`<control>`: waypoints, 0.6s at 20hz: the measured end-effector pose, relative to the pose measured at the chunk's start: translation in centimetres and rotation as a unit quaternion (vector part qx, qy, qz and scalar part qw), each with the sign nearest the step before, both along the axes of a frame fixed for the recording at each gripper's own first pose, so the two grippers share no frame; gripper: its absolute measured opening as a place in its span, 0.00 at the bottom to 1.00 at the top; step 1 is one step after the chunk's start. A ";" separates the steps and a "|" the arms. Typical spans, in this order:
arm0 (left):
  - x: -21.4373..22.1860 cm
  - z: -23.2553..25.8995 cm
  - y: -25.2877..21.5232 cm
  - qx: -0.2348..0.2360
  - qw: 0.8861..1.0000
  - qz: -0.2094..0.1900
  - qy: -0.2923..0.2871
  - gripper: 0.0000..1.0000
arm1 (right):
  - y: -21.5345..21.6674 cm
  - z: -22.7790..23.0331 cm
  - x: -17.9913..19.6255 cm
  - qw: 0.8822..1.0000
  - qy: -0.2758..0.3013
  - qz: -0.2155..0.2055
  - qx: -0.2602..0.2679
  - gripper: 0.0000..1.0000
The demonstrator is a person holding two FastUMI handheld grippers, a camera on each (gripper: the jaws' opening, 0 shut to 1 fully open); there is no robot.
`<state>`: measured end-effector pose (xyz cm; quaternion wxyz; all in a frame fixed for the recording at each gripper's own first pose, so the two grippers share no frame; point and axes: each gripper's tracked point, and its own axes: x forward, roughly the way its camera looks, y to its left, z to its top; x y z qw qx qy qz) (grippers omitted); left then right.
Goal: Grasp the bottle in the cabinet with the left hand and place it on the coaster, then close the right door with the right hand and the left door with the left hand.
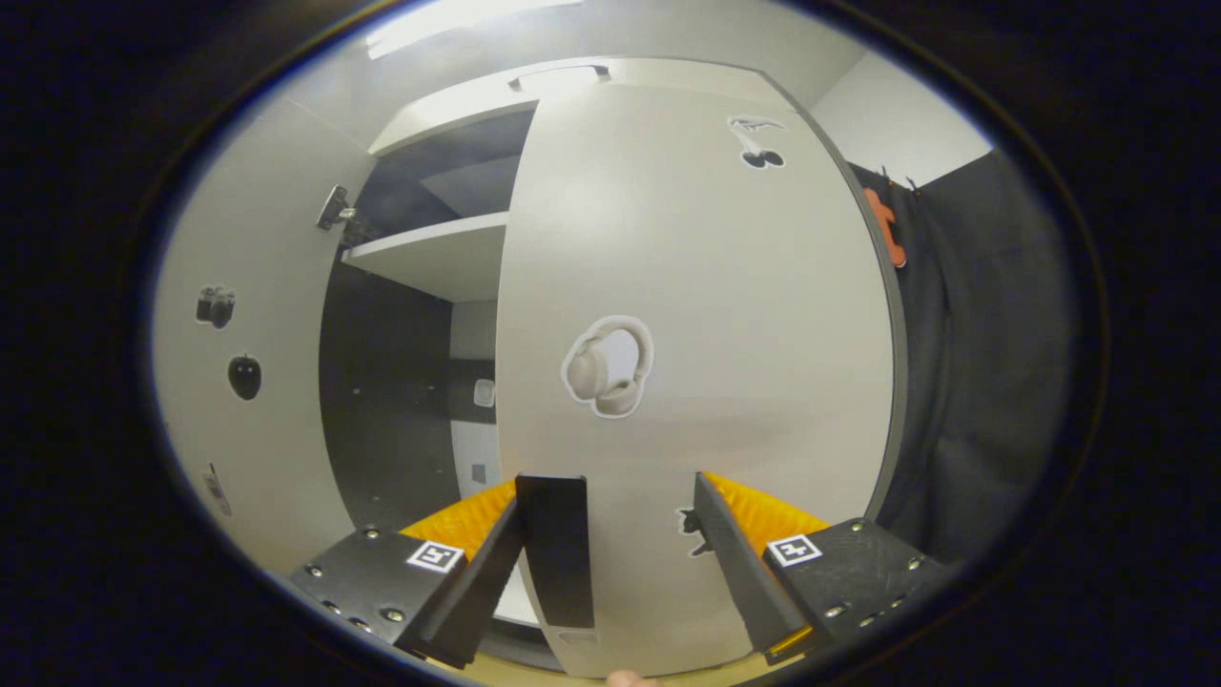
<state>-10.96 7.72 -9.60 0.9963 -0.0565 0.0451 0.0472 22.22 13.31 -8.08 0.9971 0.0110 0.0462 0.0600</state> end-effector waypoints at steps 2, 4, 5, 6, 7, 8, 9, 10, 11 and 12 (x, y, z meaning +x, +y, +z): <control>-0.9 0.3 1.4 0.000 1.000 0.021 -0.003 0.92 | 0.1 0.0 0.4 1.000 -0.003 -0.009 -0.001 1.00; -1.7 0.6 3.1 0.003 0.999 0.044 -0.004 0.92 | 0.1 -0.1 0.4 1.000 -0.006 -0.015 -0.002 1.00; -2.1 0.8 4.0 0.005 0.998 0.055 -0.006 0.92 | 0.1 -0.2 0.4 1.000 -0.007 -0.018 -0.002 1.00; -2.4 1.0 5.0 0.009 0.998 0.068 -0.007 0.92 | 0.1 -0.2 0.5 1.000 -0.007 -0.021 -0.002 0.97; -2.7 1.3 6.0 0.013 0.997 0.080 -0.009 0.93 | 0.1 -0.1 0.5 1.000 -0.008 -0.023 -0.003 1.00; -3.0 1.7 7.0 0.016 0.996 0.090 -0.012 0.93 | 0.1 -0.2 0.5 1.000 -0.009 -0.025 -0.003 0.97; -3.5 1.9 7.9 0.018 0.995 0.100 -0.013 0.93 | 0.1 -0.3 0.6 1.000 -0.010 -0.027 -0.004 0.96; -3.7 2.1 8.7 0.018 0.994 0.108 -0.015 0.91 | 0.1 -0.3 0.7 0.999 -0.010 -0.030 -0.005 0.97; -3.9 2.4 9.7 0.018 0.993 0.117 -0.018 0.91 | 0.1 -0.3 0.8 0.999 -0.011 -0.032 -0.005 0.97; -3.9 2.8 10.6 0.019 0.992 0.125 -0.025 0.92 | 0.1 -0.4 0.8 0.999 -0.012 -0.034 -0.007 0.97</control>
